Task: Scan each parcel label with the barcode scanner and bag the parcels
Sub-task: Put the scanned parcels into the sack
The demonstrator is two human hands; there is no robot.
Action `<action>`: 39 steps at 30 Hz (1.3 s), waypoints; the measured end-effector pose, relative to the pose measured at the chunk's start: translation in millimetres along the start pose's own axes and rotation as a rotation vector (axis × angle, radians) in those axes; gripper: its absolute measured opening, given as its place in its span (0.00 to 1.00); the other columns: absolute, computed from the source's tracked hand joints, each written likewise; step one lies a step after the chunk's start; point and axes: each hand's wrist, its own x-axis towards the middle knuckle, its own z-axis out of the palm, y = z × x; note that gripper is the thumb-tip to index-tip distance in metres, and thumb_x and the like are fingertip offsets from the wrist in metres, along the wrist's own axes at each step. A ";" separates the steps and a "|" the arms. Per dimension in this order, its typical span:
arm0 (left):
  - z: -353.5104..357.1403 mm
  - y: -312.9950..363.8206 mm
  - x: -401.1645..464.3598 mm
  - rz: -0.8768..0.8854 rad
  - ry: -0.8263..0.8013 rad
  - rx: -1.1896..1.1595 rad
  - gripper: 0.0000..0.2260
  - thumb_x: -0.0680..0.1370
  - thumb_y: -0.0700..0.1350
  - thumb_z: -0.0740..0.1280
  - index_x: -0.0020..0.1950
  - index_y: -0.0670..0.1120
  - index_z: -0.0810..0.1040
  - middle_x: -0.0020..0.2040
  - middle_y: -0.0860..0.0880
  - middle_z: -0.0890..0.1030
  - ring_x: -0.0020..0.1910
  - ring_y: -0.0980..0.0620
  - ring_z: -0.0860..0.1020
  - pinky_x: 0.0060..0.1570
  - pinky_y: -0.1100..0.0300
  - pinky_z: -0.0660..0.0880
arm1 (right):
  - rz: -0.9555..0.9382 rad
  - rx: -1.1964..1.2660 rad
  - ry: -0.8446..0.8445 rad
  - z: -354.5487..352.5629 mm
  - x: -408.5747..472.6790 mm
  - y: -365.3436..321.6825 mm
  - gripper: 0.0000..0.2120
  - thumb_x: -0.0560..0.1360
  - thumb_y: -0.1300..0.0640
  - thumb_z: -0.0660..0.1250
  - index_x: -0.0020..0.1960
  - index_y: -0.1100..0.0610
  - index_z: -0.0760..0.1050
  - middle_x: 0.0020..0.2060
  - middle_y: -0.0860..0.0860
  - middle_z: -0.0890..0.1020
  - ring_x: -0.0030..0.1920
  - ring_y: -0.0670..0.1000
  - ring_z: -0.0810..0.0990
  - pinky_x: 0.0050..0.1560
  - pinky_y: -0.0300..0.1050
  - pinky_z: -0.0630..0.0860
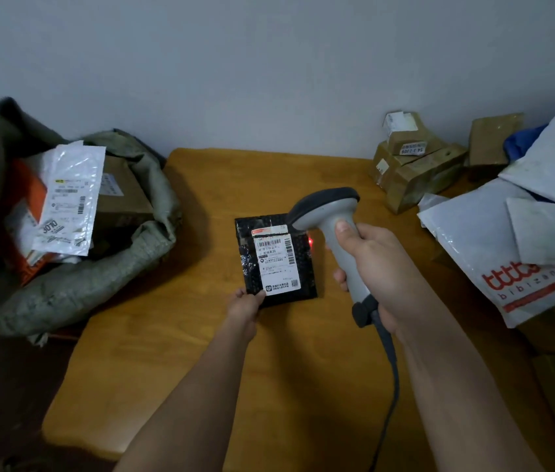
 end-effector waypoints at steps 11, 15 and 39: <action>-34.5 31.8 -49.9 0.105 0.149 -0.148 0.07 0.79 0.32 0.64 0.48 0.43 0.70 0.47 0.45 0.77 0.42 0.52 0.75 0.38 0.60 0.72 | -0.117 0.002 -0.204 7.6 -14.2 -34.0 0.15 0.83 0.50 0.58 0.45 0.57 0.76 0.35 0.53 0.76 0.32 0.50 0.73 0.37 0.48 0.71; -61.3 37.3 -64.4 0.132 0.202 -0.213 0.08 0.78 0.32 0.65 0.46 0.44 0.71 0.52 0.43 0.79 0.46 0.49 0.76 0.40 0.59 0.73 | -0.129 0.038 -0.297 24.5 -14.4 -42.2 0.16 0.83 0.50 0.58 0.48 0.61 0.76 0.31 0.55 0.75 0.28 0.50 0.72 0.29 0.42 0.70; -272.7 195.7 -20.2 0.694 0.515 0.176 0.06 0.75 0.31 0.68 0.50 0.36 0.73 0.46 0.43 0.80 0.46 0.48 0.78 0.42 0.60 0.74 | 0.621 1.004 -0.360 267.0 95.7 -9.4 0.19 0.78 0.64 0.66 0.67 0.56 0.67 0.57 0.68 0.73 0.59 0.68 0.78 0.64 0.59 0.74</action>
